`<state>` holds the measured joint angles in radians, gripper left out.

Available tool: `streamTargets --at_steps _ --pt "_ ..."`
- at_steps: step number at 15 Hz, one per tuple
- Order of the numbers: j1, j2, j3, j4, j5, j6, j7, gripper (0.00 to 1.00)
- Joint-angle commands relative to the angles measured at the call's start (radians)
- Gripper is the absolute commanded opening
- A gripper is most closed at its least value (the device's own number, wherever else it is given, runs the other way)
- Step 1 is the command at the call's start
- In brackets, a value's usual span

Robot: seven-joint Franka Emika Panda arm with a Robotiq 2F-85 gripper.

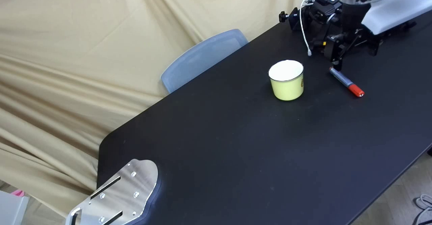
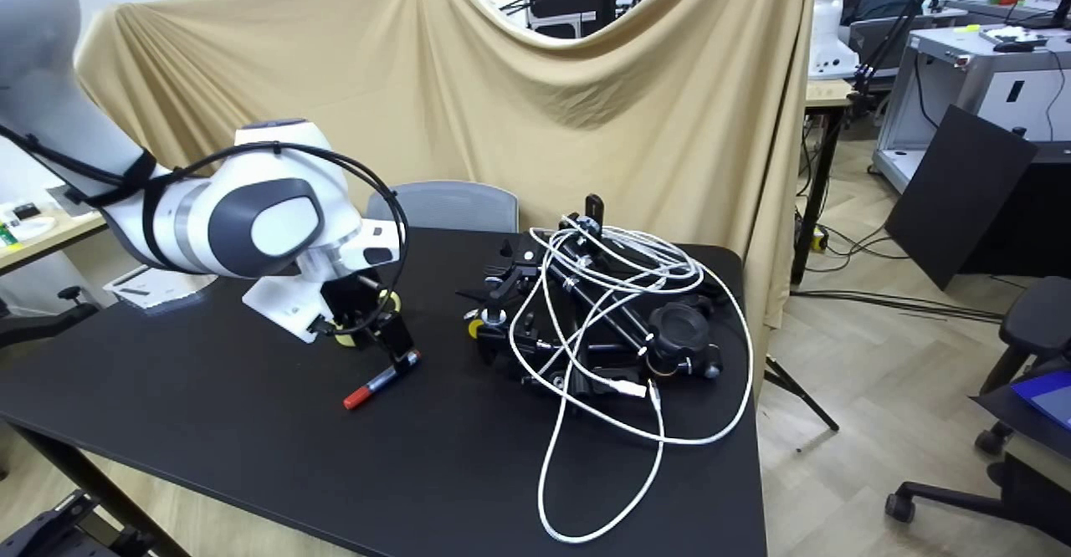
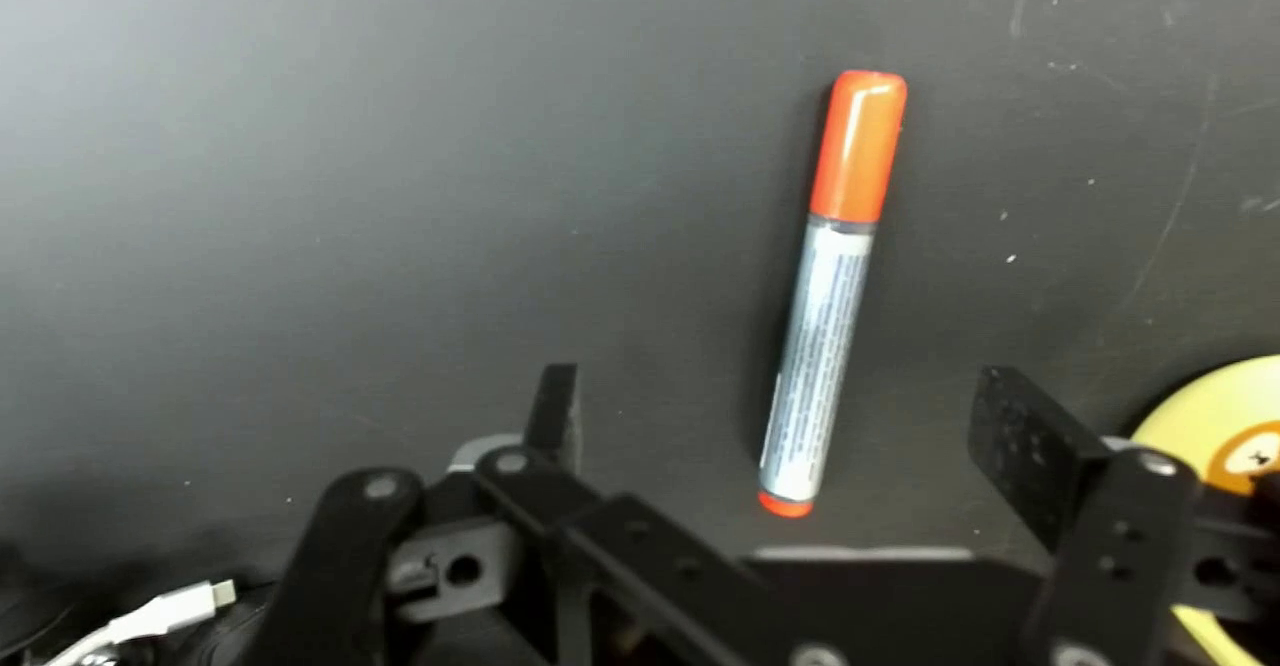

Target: Put the marker into the cup.

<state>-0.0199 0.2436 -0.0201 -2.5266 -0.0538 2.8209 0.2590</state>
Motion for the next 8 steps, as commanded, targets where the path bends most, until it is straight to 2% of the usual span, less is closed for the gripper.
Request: streamTargets --at_steps 1,8 --pt "0.030 0.075 -0.008 0.056 0.046 0.024 0.003 1.00" --pt "0.061 0.127 -0.007 0.099 0.087 0.012 -0.003 1.00"
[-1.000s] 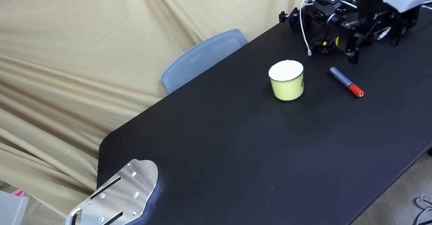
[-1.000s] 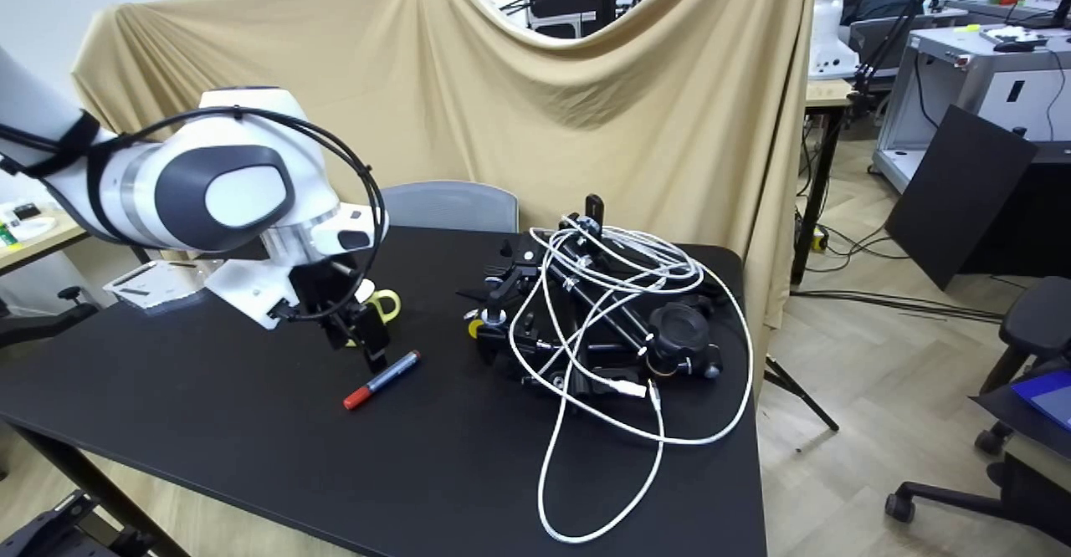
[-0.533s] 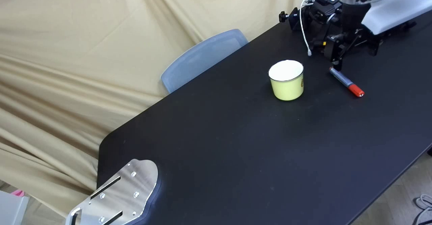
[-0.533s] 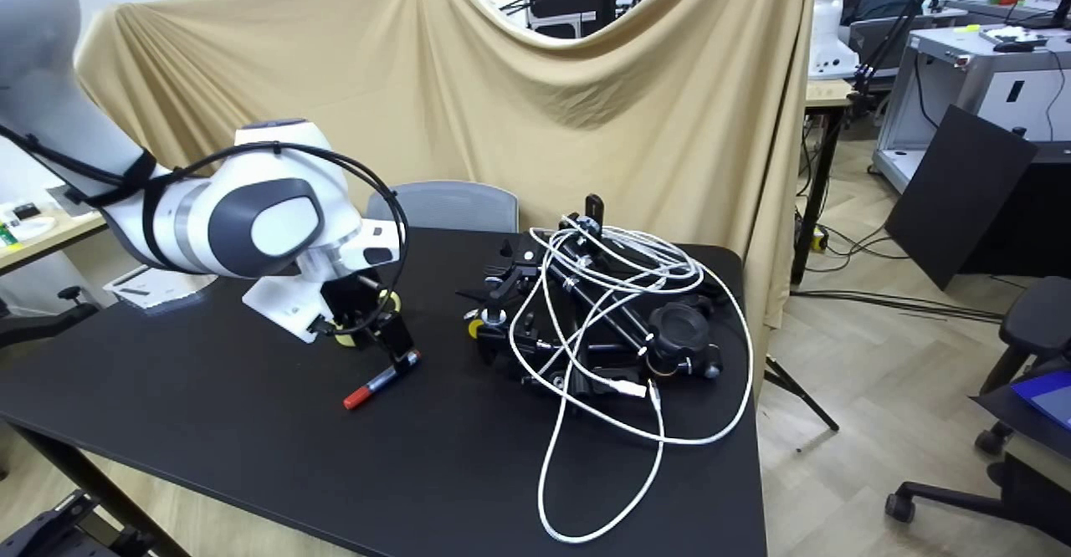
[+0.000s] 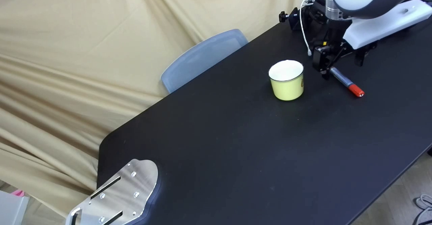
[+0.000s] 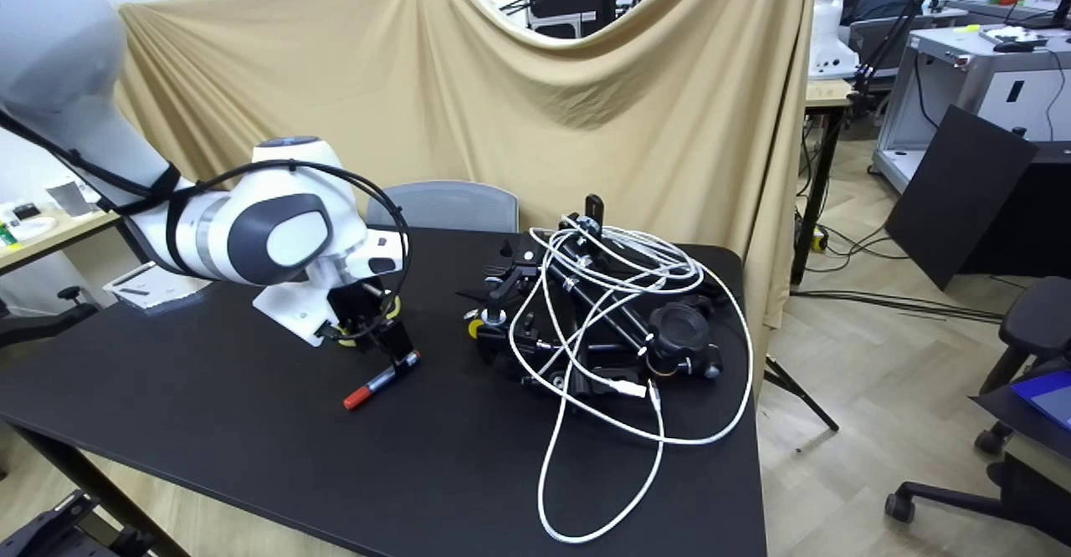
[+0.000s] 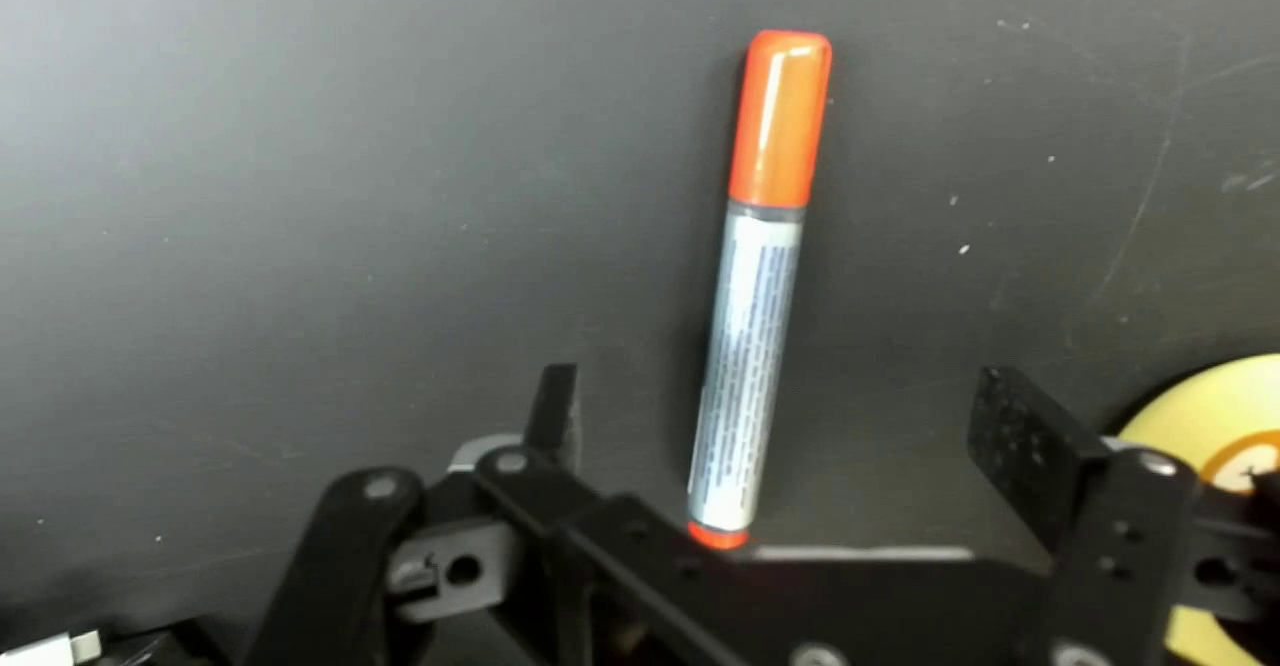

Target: Put the marker into the cup.

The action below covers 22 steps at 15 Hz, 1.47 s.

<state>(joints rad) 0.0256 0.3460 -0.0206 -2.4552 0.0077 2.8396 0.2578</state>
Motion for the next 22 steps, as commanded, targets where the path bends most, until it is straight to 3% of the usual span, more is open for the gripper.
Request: streamTargets --at_steps 1,7,8,10,19,20,22 --pt "0.018 0.027 -0.006 0.025 0.033 -0.005 0.000 1.00" --pt "0.020 0.040 -0.002 0.016 0.067 0.000 -0.004 1.00" --pt "0.020 0.041 -0.003 0.015 0.071 0.000 -0.004 0.75" --pt "0.019 0.048 -0.003 0.017 0.074 -0.003 -0.005 0.67" --pt "0.015 0.038 0.001 0.006 0.088 -0.003 -0.010 0.05" --pt "0.013 0.030 0.004 0.003 0.092 -0.005 -0.012 0.01" --pt "0.016 0.005 0.001 -0.008 0.090 -0.009 -0.012 0.05"
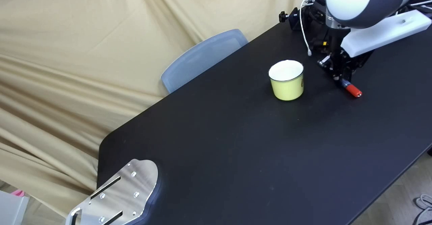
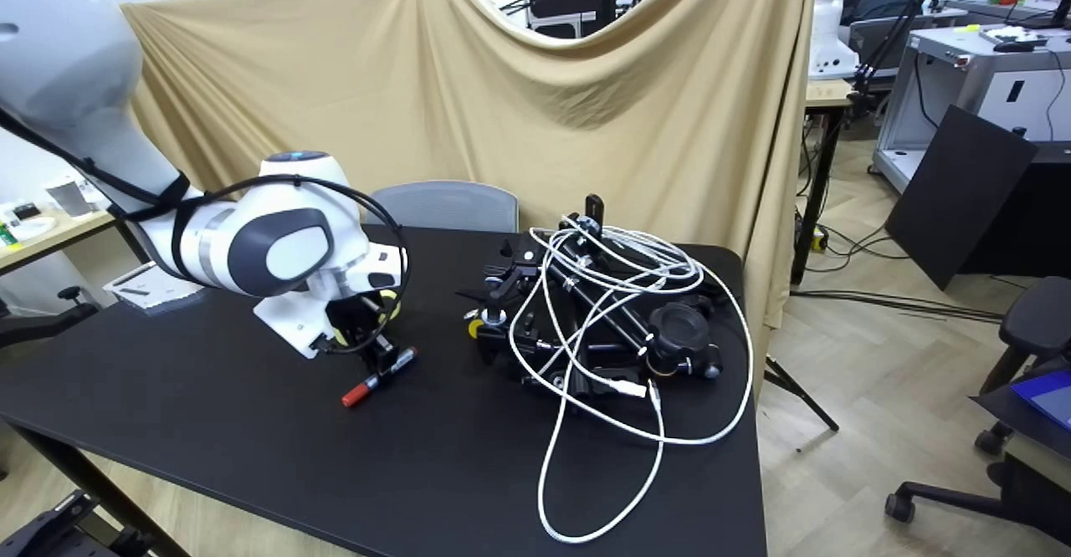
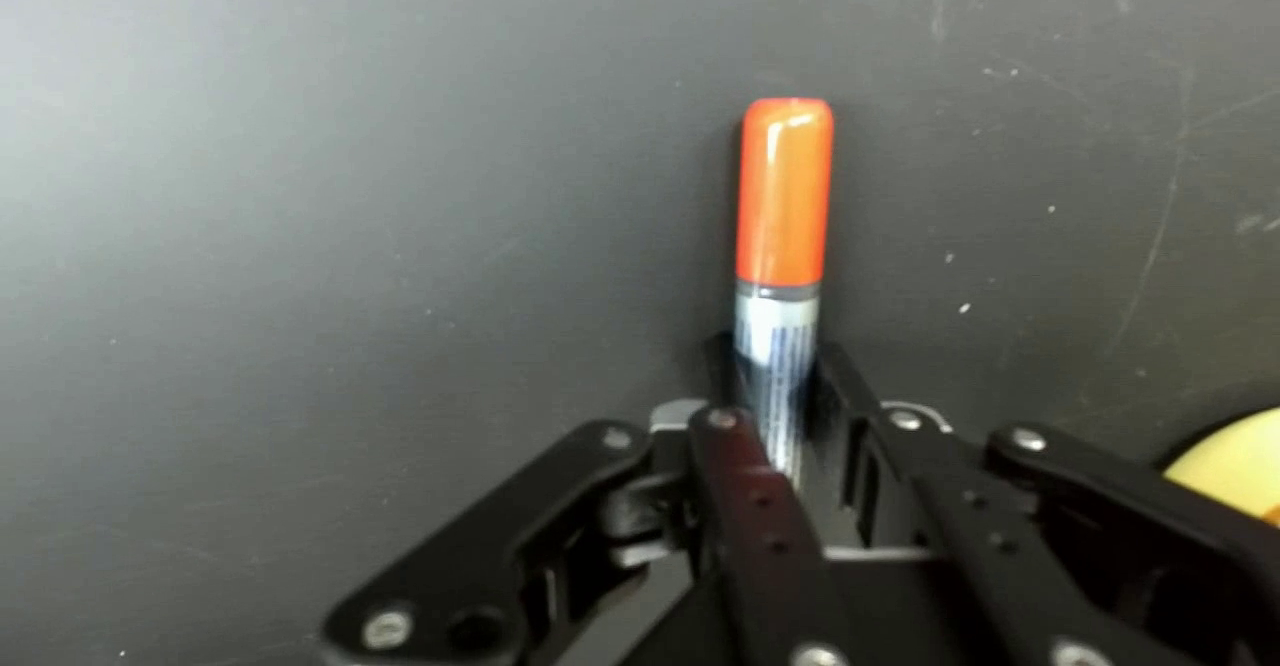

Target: Put the marker into the cup.

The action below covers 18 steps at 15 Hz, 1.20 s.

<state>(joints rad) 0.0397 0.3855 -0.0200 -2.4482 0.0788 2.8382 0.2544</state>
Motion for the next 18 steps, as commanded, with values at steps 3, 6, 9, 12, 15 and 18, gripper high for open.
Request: streamTargets --at_steps 3,6,9,12,15,18 --pt "0.015 -0.094 -0.013 -0.029 -0.003 -0.037 -0.004 0.05" --pt "0.009 -0.161 -0.001 -0.012 -0.028 -0.157 -0.049 0.05" --pt "-0.002 -0.226 0.031 0.044 -0.037 -0.399 -0.158 0.05" --pt "0.015 -0.280 0.032 0.107 -0.110 -0.595 -0.150 0.05" --pt "0.015 -0.289 0.044 0.195 -0.150 -0.744 -0.175 0.05" --pt "0.013 -0.260 0.051 0.284 -0.163 -0.849 -0.213 0.05"
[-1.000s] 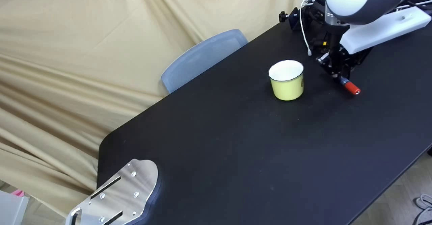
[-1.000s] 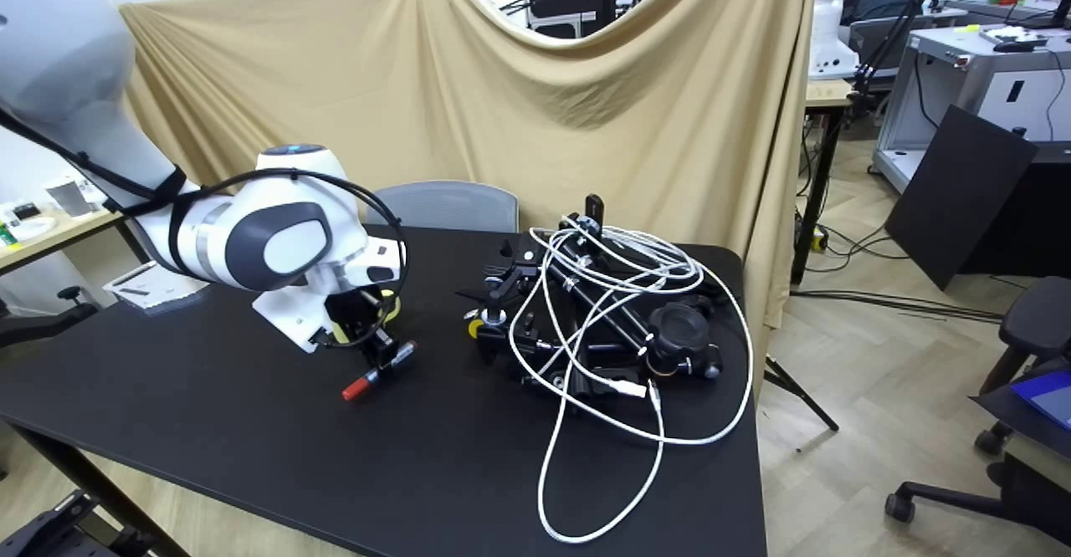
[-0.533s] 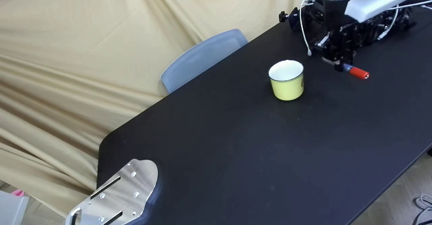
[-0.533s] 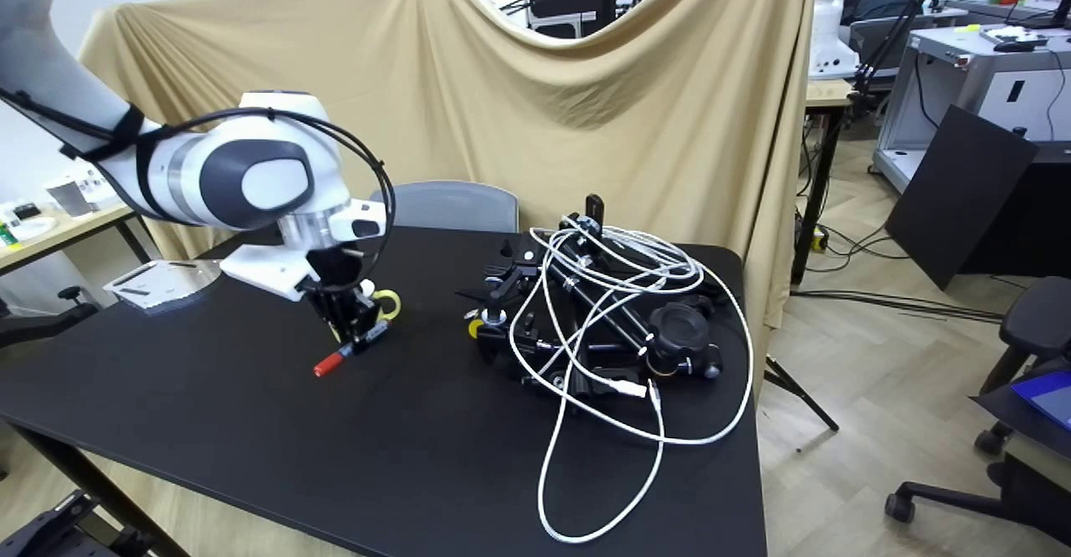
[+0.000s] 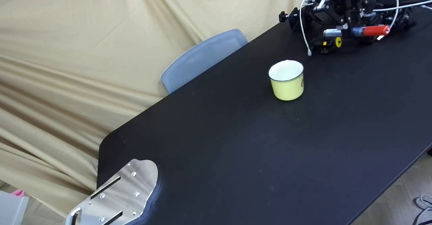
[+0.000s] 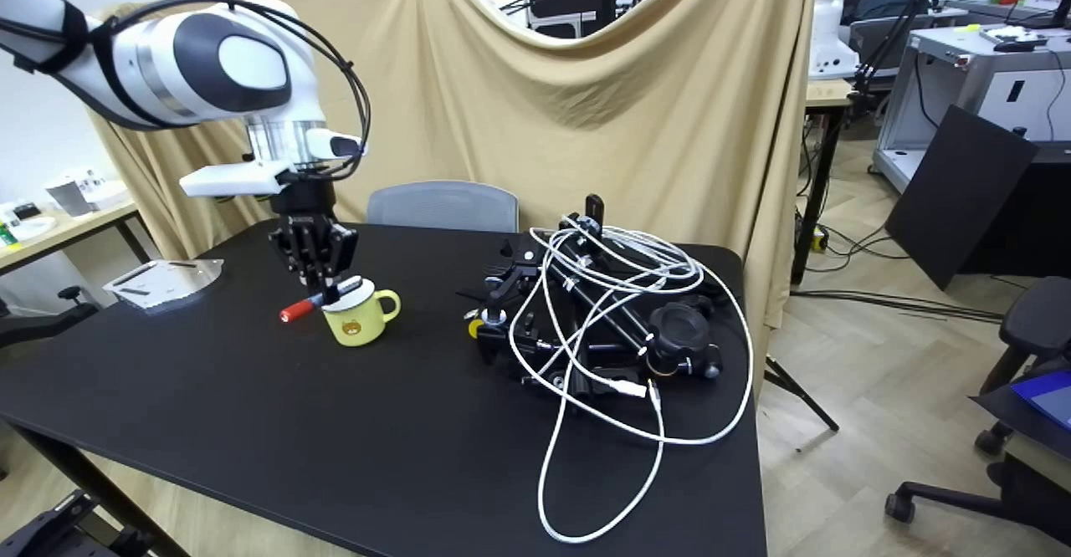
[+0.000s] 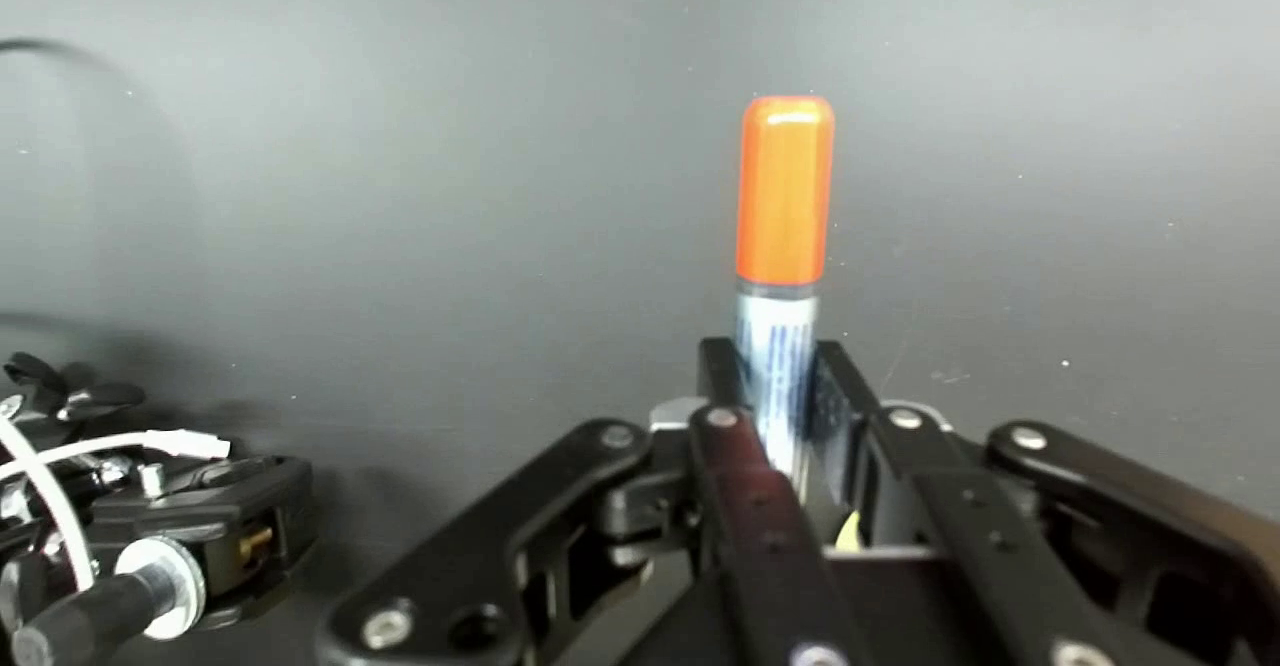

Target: Put the marker into the cup.

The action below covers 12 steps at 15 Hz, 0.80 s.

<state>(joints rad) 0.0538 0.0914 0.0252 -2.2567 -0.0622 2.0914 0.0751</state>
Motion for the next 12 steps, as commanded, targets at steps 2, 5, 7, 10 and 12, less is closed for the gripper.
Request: streamTargets --at_steps 2,5,7,10,12 --pt "0.000 0.060 0.013 0.142 -0.022 -0.145 -0.091 0.05" --pt "0.005 0.107 0.029 0.204 -0.012 -0.171 -0.179 0.05" --pt "0.008 0.143 0.042 0.243 -0.010 -0.179 -0.223 0.05" --pt "0.017 0.197 0.062 0.295 -0.002 -0.198 -0.251 0.05" --pt "0.024 0.239 0.071 0.334 0.010 -0.235 -0.240 0.05"
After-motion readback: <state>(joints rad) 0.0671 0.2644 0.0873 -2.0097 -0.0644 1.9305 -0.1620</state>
